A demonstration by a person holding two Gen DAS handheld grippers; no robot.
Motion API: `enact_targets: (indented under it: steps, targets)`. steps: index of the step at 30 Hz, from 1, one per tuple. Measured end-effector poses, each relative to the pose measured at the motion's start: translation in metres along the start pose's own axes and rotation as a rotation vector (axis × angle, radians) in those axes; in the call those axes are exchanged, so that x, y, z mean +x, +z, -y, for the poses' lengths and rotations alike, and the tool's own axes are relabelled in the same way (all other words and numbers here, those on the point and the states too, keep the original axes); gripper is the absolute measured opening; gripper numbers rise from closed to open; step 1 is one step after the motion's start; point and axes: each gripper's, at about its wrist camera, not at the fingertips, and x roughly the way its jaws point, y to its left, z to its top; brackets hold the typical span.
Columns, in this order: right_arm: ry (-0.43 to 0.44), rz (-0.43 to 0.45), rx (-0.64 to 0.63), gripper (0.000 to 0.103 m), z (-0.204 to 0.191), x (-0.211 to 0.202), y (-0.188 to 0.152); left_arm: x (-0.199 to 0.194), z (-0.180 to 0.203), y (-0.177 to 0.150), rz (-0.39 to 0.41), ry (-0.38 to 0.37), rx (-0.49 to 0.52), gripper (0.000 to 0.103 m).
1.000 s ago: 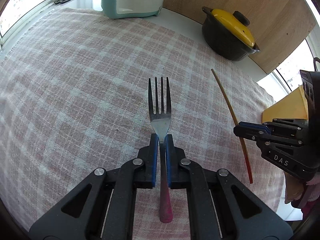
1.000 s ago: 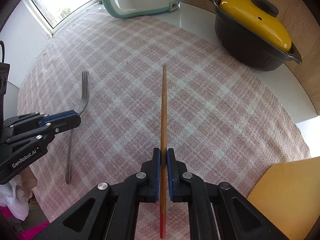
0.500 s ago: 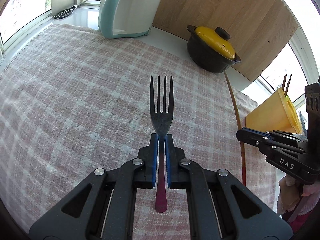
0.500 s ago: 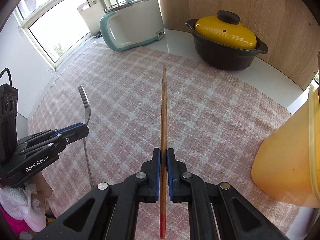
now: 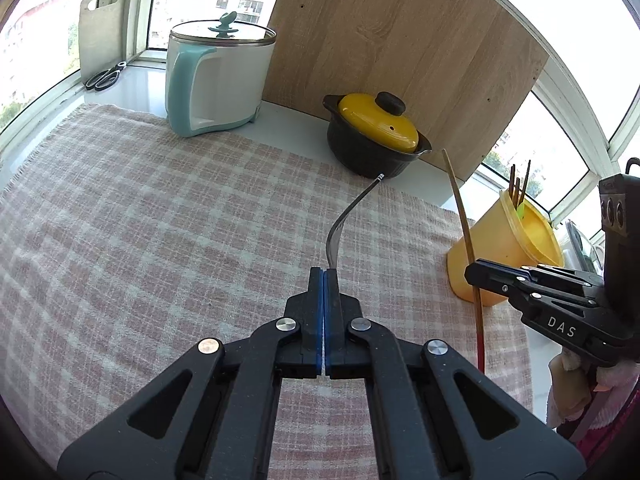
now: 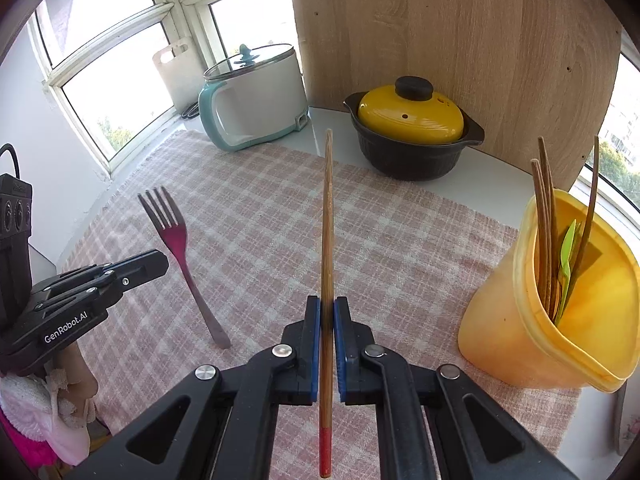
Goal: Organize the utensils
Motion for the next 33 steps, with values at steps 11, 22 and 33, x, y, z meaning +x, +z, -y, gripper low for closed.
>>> enact_targets:
  steps: [11, 22, 33]
  targets:
    - [0.005, -0.026, 0.036, 0.004, 0.015, -0.005, -0.011, 0.050, -0.010, 0.013, -0.179, -0.073, -0.054, 0.010]
    - [-0.006, -0.047, 0.039, 0.004, 0.018, -0.002, -0.021, 0.122, -0.014, 0.026, -0.300, 0.040, -0.026, 0.035]
    - [-0.012, -0.051, 0.050, 0.004, 0.025, 0.000, -0.022, 0.155, -0.014, 0.034, -0.399, 0.075, -0.021, 0.035]
